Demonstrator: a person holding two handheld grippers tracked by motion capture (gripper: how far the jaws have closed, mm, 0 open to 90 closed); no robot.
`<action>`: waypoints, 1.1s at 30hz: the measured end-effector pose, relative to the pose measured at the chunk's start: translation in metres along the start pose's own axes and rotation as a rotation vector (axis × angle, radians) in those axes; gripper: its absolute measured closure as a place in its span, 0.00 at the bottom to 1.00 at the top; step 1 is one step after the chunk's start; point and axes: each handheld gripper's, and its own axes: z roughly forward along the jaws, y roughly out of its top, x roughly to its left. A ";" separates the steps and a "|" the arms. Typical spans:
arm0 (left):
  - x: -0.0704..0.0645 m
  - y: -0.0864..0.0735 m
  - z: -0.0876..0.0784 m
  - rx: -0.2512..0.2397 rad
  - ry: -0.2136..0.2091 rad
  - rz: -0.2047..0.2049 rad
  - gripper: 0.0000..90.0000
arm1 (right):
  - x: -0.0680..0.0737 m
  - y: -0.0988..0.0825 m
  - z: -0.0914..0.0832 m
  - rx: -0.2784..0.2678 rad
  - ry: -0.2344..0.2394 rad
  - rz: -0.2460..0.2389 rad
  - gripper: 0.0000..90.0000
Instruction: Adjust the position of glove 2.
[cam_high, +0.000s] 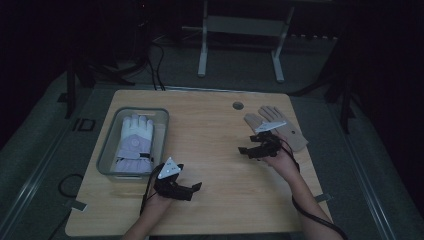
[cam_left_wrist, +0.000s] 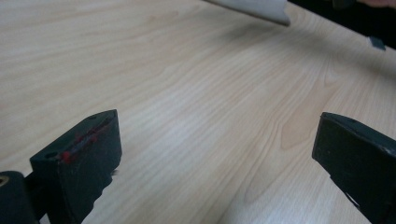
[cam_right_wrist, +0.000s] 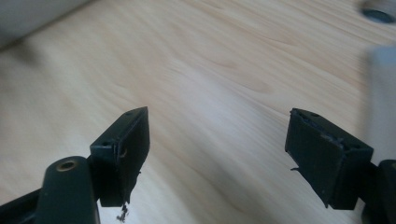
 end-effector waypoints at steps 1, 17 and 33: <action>0.000 0.000 0.000 -0.001 -0.008 -0.003 0.01 | -0.005 -0.002 -0.003 -0.001 -0.009 0.008 0.24; -0.010 -0.003 0.012 -0.006 -0.073 0.016 0.01 | -0.074 -0.021 -0.026 -0.007 -0.211 0.101 0.32; -0.010 -0.005 0.011 -0.027 -0.067 0.019 0.01 | -0.108 -0.008 0.004 0.074 -0.221 0.047 0.45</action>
